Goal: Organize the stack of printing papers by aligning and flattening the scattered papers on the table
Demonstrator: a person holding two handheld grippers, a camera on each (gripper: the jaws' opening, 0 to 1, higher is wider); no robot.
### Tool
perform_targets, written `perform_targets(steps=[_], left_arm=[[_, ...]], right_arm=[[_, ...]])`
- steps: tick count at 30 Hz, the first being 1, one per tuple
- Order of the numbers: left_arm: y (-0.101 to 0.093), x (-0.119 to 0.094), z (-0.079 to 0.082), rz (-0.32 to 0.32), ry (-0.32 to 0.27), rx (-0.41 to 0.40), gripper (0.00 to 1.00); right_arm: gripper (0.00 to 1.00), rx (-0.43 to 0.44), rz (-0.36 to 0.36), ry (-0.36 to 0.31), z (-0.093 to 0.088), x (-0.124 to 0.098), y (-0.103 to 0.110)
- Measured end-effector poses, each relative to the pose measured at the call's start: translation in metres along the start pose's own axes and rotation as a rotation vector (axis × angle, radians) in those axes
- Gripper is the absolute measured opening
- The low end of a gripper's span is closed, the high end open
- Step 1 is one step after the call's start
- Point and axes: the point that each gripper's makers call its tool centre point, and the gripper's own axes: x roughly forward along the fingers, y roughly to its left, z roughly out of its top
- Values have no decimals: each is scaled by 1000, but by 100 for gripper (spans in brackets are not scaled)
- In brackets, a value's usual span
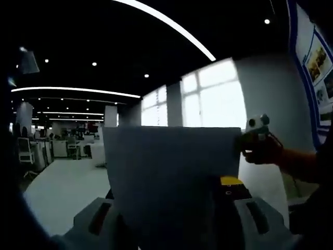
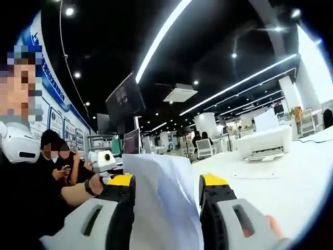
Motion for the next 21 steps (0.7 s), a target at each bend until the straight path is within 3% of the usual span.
perform_targets(steps=[14, 19, 21], left_arm=[[4, 5, 0, 43, -5, 5, 63], [6, 5, 2, 51, -14, -6, 63], [7, 5, 1, 53, -15, -8, 63]], right_arm=[[40, -38, -35, 21, 3, -11, -2], [25, -91, -33, 40, 4, -11, -1], [24, -100, -42, 45, 4, -12, -5]])
